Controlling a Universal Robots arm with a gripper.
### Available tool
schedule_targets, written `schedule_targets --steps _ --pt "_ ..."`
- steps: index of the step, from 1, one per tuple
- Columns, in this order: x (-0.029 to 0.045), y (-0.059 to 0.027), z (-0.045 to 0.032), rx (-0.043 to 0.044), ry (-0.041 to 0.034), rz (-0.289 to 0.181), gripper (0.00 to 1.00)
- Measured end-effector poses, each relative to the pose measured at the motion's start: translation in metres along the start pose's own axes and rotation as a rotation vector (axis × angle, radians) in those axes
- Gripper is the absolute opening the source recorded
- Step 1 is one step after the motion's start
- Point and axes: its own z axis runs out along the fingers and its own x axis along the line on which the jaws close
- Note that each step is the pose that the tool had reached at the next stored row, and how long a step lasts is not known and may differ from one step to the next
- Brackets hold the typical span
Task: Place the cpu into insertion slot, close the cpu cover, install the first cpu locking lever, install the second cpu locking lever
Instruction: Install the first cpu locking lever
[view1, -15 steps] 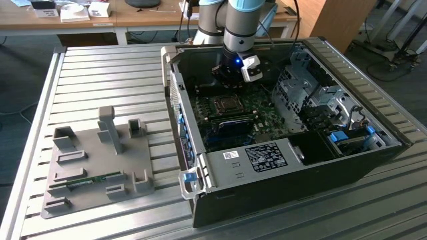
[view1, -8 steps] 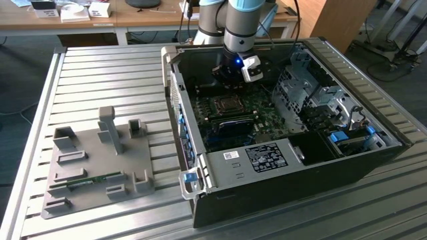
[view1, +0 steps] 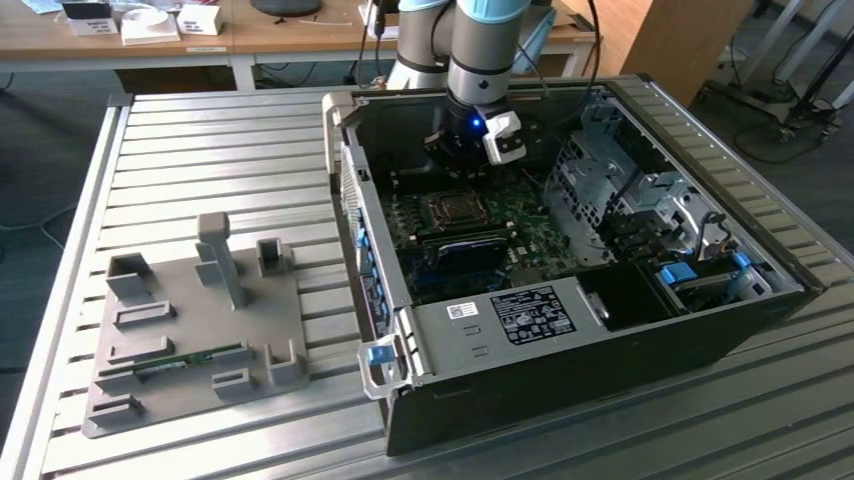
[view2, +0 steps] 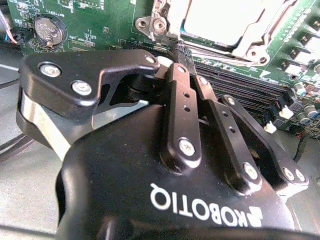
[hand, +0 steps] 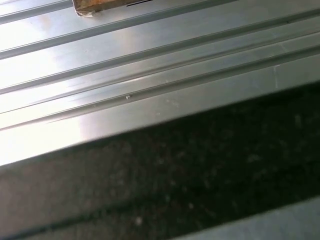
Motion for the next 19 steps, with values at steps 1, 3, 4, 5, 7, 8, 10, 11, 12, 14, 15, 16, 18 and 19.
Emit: schedule_targets --steps 1,3,4,5,7,8,10,11,12,14,15,16,18,19 --pt "0.0000 0.0000 0.0001 0.0001 0.0000 0.000 0.11" --pt "0.0000 0.0000 0.0003 0.0000 -0.0001 0.000 0.11" --pt "0.0000 0.0000 0.0006 0.0001 -0.0003 0.000 0.11" --pt "0.0001 0.0000 0.0008 0.0009 -0.0005 0.000 0.11" --pt "0.0001 -0.0001 0.0012 0.0035 -0.0013 0.000 0.11" --pt "0.0000 0.0000 0.0015 0.0049 -0.0021 -0.001 0.11" --pt "0.0001 0.0000 0.0015 0.0173 -0.0055 -0.001 0.11" --pt "0.0001 -0.0001 0.0014 0.0229 -0.0067 -0.002 0.11" --pt "0.0001 -0.0002 0.0013 0.0235 -0.0068 -0.002 0.11" --pt "0.0001 -0.0001 0.0015 0.0234 -0.0069 -0.002 0.11" --pt "0.0001 0.0000 0.0015 0.0231 -0.0069 -0.002 0.11" --pt "0.0002 0.0003 0.0016 0.0229 -0.0068 -0.002 0.11" --pt "0.0004 0.0012 0.0017 0.0224 -0.0068 -0.002 0.11" --pt "0.0006 0.0018 0.0018 0.0222 -0.0068 -0.002 0.11"
